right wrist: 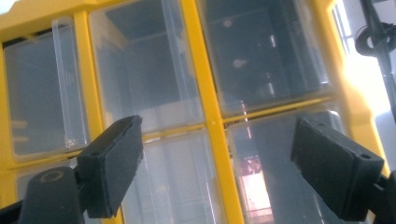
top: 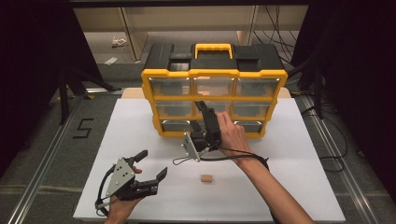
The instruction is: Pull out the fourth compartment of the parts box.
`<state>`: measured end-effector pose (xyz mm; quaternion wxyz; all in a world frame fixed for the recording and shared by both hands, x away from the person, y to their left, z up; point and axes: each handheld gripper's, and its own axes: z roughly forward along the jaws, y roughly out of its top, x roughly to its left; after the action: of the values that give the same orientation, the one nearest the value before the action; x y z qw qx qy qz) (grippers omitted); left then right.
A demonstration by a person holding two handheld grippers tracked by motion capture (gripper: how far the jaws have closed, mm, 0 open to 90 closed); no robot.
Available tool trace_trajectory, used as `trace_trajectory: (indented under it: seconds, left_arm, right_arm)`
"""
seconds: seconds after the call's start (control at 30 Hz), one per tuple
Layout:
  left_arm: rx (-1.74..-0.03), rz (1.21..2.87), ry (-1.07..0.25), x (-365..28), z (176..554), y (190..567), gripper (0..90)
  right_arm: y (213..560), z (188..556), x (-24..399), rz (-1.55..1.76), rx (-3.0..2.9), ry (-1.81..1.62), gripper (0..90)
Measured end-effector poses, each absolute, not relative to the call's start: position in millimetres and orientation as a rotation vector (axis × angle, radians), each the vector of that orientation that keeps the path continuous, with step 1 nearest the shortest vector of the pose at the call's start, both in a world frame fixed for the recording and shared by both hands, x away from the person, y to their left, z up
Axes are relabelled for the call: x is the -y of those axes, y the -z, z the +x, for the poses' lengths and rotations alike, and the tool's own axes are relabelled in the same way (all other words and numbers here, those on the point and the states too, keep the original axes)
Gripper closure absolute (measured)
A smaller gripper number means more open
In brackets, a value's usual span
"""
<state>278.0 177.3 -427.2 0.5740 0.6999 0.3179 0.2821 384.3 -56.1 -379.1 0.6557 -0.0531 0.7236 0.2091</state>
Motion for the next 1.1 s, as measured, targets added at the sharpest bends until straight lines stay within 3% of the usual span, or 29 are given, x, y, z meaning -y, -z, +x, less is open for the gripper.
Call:
trace_trajectory:
  seconds: [1.1]
  left_arm:
    - [-0.751,1.634,-0.643,-178.2,278.3,427.1,15.5]
  right_arm:
    - [387.8,406.8,9.6,-0.165,-1.543,-0.340,29.5]
